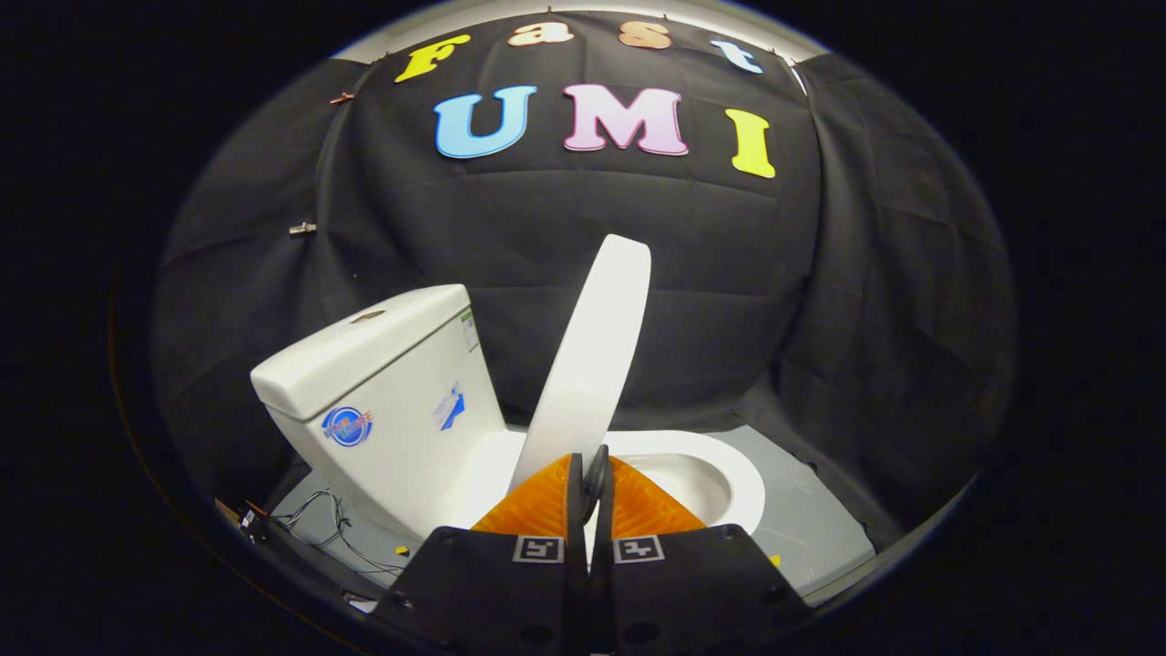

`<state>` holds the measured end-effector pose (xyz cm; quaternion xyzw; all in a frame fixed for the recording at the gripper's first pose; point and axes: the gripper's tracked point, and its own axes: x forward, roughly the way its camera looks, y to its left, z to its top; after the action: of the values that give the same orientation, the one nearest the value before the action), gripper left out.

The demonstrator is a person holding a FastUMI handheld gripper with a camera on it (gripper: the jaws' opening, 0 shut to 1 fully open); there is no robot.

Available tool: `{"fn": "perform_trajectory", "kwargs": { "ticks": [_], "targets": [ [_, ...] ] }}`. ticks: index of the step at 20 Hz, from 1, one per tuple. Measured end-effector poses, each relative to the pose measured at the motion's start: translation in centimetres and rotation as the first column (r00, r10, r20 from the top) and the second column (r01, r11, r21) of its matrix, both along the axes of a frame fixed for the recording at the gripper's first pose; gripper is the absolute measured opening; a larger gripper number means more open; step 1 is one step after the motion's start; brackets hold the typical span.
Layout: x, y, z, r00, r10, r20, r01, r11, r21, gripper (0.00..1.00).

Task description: Open the toilet lid.

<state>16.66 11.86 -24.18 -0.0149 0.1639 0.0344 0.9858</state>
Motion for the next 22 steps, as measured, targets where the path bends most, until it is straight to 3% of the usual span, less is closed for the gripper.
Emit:
{"fn": "perform_trajectory", "kwargs": {
  "ticks": [10, 22],
  "targets": [
    [-0.4, 10.1, 1.6, 0.984, 0.169, 0.055, -0.164, 0.982, -0.089, 0.05],
    [-0.9, 14.8, 1.5, 0.967, 0.249, 0.049, -0.240, 0.961, -0.139, 0.05]
  ]
}}
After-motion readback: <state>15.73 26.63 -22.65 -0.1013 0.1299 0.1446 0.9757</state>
